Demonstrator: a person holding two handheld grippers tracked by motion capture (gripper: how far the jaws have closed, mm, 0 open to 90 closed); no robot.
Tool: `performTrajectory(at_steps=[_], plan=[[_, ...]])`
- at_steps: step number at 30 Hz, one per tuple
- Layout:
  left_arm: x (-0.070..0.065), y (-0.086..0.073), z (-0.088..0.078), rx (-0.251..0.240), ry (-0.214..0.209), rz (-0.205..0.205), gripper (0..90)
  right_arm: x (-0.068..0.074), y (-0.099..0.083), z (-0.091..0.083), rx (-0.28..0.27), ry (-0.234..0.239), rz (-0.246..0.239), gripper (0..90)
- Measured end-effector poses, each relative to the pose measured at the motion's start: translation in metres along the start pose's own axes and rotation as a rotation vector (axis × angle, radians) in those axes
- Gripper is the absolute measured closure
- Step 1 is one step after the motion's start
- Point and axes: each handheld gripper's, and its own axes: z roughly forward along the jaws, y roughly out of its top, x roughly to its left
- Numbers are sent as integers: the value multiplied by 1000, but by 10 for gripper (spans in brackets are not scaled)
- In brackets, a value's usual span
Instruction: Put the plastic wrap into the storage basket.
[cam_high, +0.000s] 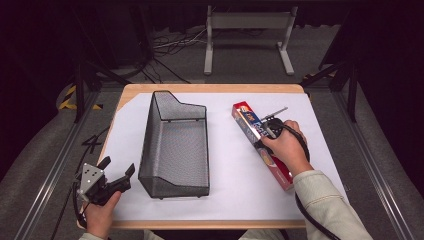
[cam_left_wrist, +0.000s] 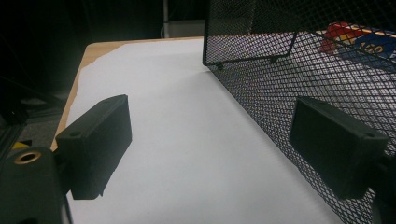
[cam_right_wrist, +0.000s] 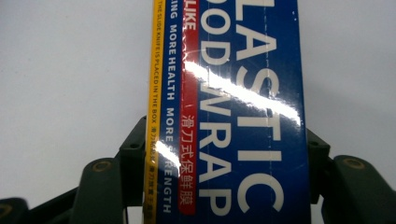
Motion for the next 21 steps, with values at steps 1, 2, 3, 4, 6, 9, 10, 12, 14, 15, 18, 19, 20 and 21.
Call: performTrajectory(at_steps=[1, 2, 3, 4, 6, 9, 10, 12, 14, 15, 18, 19, 20, 21], plan=[[0, 0, 0, 1, 0, 0, 140, 0, 0, -2, -2, -3, 2, 398], [0, 0, 0, 1, 0, 0, 140, 0, 1, -4, -7, -2, 8, 398], [0, 0, 0, 1, 1, 0, 140, 0, 2, -6, -6, -2, 12, 398], [0, 0, 0, 0, 1, 0, 140, 1, 2, -9, -8, -3, 16, 398], [0, 0, 0, 0, 1, 0, 141, 1, 3, -14, -23, -5, 13, 399], [0, 0, 0, 1, 2, 0, 141, 2, 6, -25, -39, 2, 19, 398], [0, 0, 0, -1, 3, -1, 140, 3, 6, -28, -41, 5, 20, 398], [0, 0, 0, -1, 3, -2, 140, 4, 7, -34, -49, 6, 28, 397], [0, 0, 0, -1, 4, -2, 141, 4, 8, -40, -53, 6, 25, 397], [0, 0, 0, -1, 4, -2, 140, 4, 8, -40, -53, 6, 25, 397], [0, 0, -1, 1, 4, -2, 141, 6, 9, -48, -61, 12, 36, 397], [0, 0, -1, 1, 5, -3, 141, 6, 10, -52, -67, 15, 42, 396], [0, 0, -1, 1, 5, -4, 141, 6, 10, -54, -70, 17, 44, 397], [0, 0, -1, 1, 4, -3, 141, 7, 10, -56, -75, 19, 48, 397]])
